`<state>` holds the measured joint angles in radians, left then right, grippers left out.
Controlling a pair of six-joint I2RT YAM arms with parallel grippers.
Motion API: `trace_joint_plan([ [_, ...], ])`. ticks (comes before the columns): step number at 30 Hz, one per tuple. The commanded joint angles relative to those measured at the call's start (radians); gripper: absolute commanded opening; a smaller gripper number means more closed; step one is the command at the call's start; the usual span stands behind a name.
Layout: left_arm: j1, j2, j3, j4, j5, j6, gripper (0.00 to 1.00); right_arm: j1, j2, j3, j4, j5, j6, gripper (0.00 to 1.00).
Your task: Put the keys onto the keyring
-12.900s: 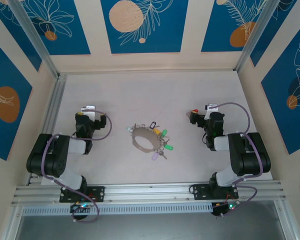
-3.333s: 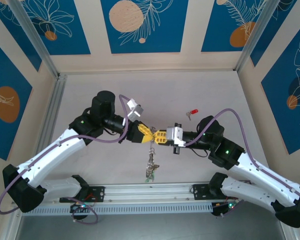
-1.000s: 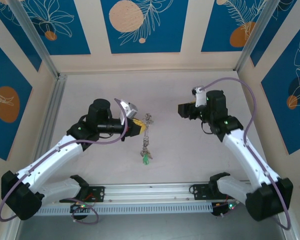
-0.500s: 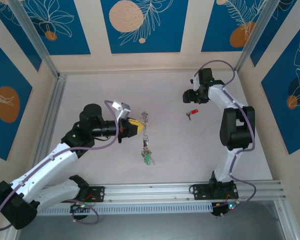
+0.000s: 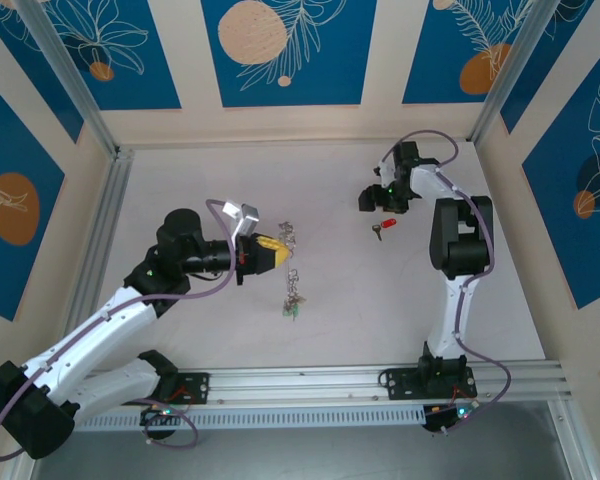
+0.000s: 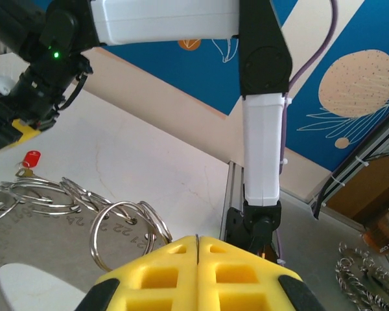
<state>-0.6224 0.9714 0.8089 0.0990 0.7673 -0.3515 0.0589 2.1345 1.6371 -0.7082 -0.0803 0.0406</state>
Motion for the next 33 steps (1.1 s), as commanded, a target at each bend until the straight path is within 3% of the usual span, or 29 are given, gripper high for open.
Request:
trace_joint_plan([
  [1, 0.012, -0.007, -0.005, 0.099, 0.044, -0.034, 0.0, -0.005, 0.012, 0.012, -0.032, -0.058, -0.008, 0.7],
  [18, 0.019, -0.01, -0.018, 0.142, 0.064, -0.065, 0.0, 0.019, -0.072, -0.124, 0.0, -0.014, 0.013, 0.69],
  [33, 0.024, -0.013, -0.027, 0.165, 0.072, -0.085, 0.0, 0.062, -0.104, -0.171, -0.008, 0.145, -0.002, 0.67],
])
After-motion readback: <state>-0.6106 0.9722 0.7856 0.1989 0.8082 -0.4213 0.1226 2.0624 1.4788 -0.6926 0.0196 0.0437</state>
